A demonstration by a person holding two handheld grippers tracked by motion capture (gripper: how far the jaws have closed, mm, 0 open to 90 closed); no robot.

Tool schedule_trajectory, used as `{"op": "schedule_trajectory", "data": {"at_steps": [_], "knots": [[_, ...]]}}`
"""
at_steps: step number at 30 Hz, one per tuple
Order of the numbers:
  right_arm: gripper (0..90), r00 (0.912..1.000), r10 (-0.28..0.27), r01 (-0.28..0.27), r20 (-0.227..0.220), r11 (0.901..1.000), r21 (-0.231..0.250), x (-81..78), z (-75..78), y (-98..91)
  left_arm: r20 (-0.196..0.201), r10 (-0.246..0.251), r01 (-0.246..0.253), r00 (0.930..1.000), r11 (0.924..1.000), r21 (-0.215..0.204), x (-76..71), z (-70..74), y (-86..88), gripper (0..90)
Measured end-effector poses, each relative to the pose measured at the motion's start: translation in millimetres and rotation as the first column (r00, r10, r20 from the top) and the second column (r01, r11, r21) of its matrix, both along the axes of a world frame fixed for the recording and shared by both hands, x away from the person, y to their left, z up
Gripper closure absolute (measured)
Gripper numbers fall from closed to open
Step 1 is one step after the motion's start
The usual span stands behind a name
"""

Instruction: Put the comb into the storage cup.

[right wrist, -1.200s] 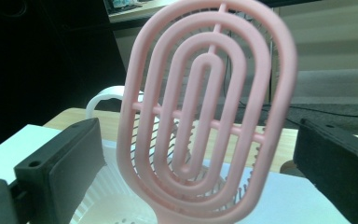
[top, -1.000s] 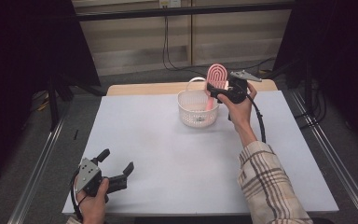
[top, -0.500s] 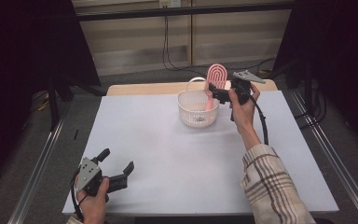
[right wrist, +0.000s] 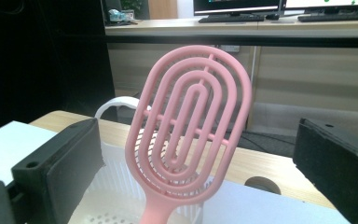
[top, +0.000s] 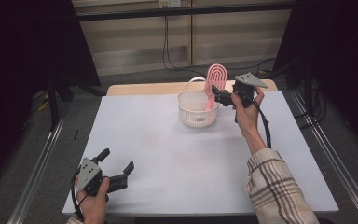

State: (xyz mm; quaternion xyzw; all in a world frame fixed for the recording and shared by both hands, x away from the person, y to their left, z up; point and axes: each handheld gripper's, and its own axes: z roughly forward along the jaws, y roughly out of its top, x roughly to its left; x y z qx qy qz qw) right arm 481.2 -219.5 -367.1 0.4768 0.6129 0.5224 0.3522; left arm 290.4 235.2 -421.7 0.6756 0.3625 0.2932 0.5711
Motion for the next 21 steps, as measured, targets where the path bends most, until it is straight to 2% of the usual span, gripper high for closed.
{"op": "schedule_trajectory", "data": {"at_steps": [8,10,13,19,21], "knots": [[1.3,0.9994,-0.011,0.012,0.033,0.9997,-0.021,-9.6,-4.5,-0.3,0.012,0.007,-0.007,0.9999,1.0,-0.006,0.4,1.3,0.6,2.5],[1.3,0.9994,-0.003,0.003,0.033,1.0,-0.001,-11.9,-5.0,-1.2,0.009,0.006,-0.006,0.9999,1.0,-0.004,0.5,1.0,0.5,2.5],[1.3,0.999,-0.007,0.008,0.044,0.9997,-0.022,-16.4,-5.0,-1.5,0.005,0.011,-0.011,0.9999,0.9999,-0.009,0.6,0.8,1.3,2.1],[0.2,0.9979,-0.007,0.009,0.065,0.9995,-0.03,-27.0,-5.6,-1.7,0.008,0.01,-0.01,0.9999,0.9999,-0.012,-0.7,1.2,1.0,2.1],[0.4,0.9985,0.007,-0.006,0.055,0.9998,-0.019,-30.1,-6.9,-3.6,0.006,0.012,-0.012,0.9999,0.9999,-0.012,-1.1,1.4,1.9,2.1]]}}
